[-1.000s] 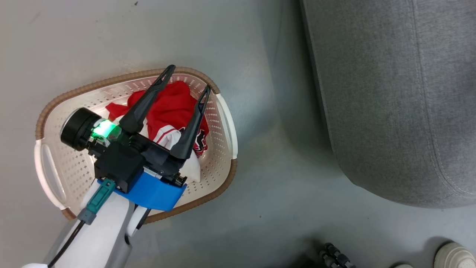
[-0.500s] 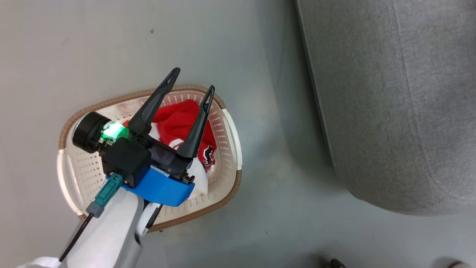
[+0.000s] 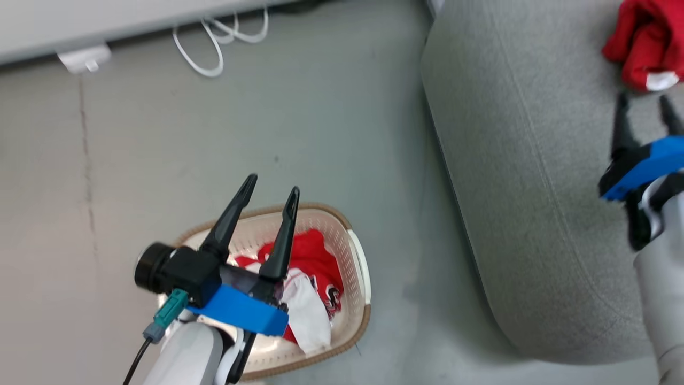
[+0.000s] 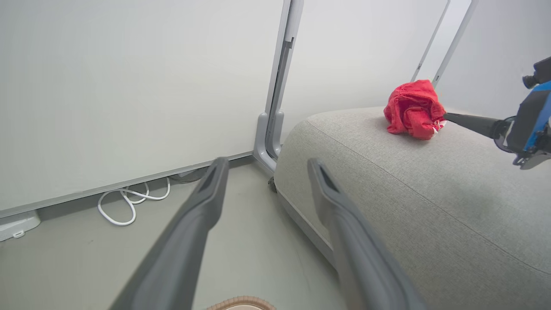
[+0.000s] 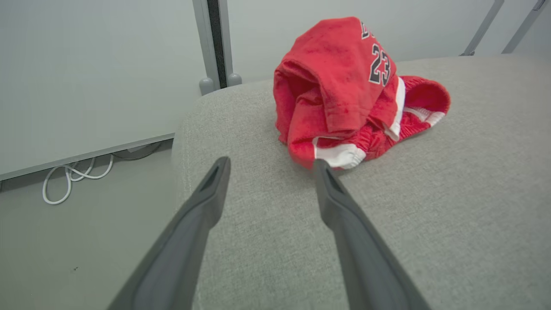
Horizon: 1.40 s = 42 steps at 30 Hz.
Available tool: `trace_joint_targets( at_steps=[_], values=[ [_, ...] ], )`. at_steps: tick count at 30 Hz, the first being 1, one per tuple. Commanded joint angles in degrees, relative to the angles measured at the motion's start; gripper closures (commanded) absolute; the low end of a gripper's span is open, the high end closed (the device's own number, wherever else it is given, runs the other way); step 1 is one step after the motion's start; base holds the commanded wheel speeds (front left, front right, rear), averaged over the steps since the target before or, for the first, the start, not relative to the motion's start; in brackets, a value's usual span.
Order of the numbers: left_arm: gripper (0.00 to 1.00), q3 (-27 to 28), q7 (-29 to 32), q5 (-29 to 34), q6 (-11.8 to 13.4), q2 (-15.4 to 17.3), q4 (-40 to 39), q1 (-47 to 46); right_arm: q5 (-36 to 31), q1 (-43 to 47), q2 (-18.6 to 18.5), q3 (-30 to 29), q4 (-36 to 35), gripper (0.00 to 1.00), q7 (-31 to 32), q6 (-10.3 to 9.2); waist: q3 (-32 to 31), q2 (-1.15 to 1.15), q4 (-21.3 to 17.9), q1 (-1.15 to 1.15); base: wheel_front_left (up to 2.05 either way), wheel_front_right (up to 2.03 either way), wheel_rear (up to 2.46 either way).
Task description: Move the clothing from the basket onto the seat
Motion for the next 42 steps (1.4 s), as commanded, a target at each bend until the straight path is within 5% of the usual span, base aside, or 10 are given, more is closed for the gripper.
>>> trace_joint_targets(
  at_steps=[1, 10, 21, 42],
  values=[
    [0.0, 1.0, -0.2, -0.3, 0.0, -0.2, 0.7, 2.3, 1.1, 3.5, 0.8, 1.6, -1.9, 0.0, -0.4, 0.01, -8.4, 0.0, 2.9, 0.02, 0.0, 0.0, 0.0],
    [0.0, 7.9, -0.2, -0.3, 0.0, -1.0, 3.6, 12.0, 5.0, 25.6, 4.6, 9.3, -21.3, 0.0, -0.4, 0.02, -18.6, 0.0, 6.8, 0.02, 0.0, 0.0, 0.0],
    [0.0, 15.5, -0.2, 2.7, 0.1, -2.8, 6.5, 16.6, 2.9, 45.8, 10.2, 9.2, -41.8, 0.0, 1.2, 0.02, -23.9, 0.0, 12.4, 0.02, 0.0, 0.0, 0.0],
    [0.0, 18.6, -0.2, 3.3, 0.0, -4.2, 9.1, 16.6, 5.2, 52.9, 11.3, 12.9, -49.2, 0.0, 4.8, 0.02, -23.8, 0.0, 13.5, 0.02, 0.0, 0.0, 0.0]
  ],
)
